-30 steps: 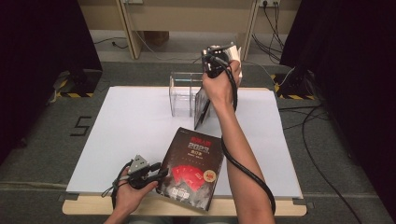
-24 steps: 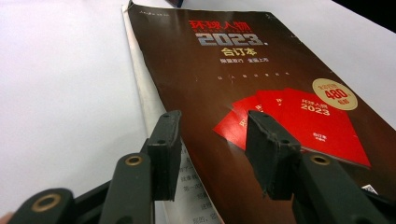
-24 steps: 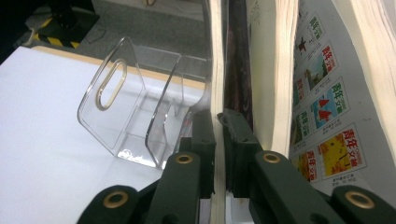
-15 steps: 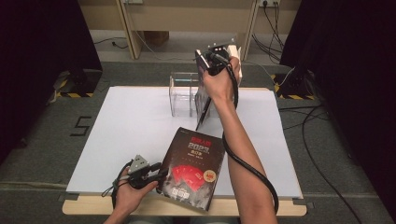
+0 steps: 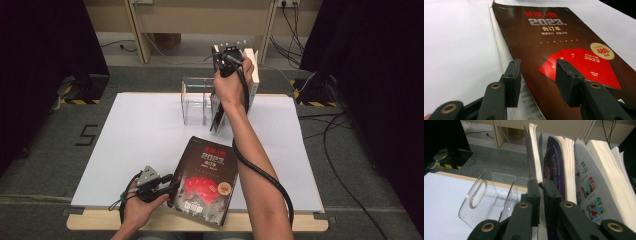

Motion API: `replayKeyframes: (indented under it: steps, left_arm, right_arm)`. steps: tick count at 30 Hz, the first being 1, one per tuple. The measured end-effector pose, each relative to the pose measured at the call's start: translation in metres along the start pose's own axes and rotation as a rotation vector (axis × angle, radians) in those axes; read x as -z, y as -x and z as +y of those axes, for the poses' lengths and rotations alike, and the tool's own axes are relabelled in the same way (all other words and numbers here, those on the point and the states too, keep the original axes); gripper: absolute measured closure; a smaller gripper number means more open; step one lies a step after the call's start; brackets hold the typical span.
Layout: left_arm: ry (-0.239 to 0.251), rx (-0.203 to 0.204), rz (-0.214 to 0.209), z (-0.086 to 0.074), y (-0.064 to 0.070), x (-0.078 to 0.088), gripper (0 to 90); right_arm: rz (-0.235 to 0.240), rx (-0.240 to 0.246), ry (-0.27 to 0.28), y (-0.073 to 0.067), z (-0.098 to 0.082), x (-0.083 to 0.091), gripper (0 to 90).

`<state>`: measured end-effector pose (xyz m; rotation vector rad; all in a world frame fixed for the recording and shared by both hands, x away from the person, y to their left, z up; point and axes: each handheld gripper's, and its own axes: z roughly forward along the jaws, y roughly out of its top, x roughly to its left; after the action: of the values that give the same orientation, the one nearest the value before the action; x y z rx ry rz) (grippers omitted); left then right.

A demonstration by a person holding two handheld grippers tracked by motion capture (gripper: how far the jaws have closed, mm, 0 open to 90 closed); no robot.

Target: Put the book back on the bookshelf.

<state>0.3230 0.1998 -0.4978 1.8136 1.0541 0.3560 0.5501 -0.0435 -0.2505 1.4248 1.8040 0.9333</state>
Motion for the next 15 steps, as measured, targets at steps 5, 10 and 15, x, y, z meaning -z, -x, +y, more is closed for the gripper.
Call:
replayKeyframes:
  steps: [5, 10, 15]
  left_arm:
    - [0.0, 0.001, 0.0, -0.0001, -0.0005, 0.0009, 55.2]
    - [-0.001, -0.002, -0.002, -0.0001, -0.0001, 0.0006, 55.2]
    - [0.001, -0.003, -0.002, -0.0001, 0.0007, 0.0002, 55.2]
  right_arm:
    - [-0.036, 0.013, -0.004, -0.0061, -0.0079, -0.0101, 85.4]
    - [-0.071, 0.027, -0.021, -0.007, -0.0078, -0.0102, 84.8]
    - [-0.063, 0.042, -0.026, -0.0055, -0.0104, -0.0076, 76.1]
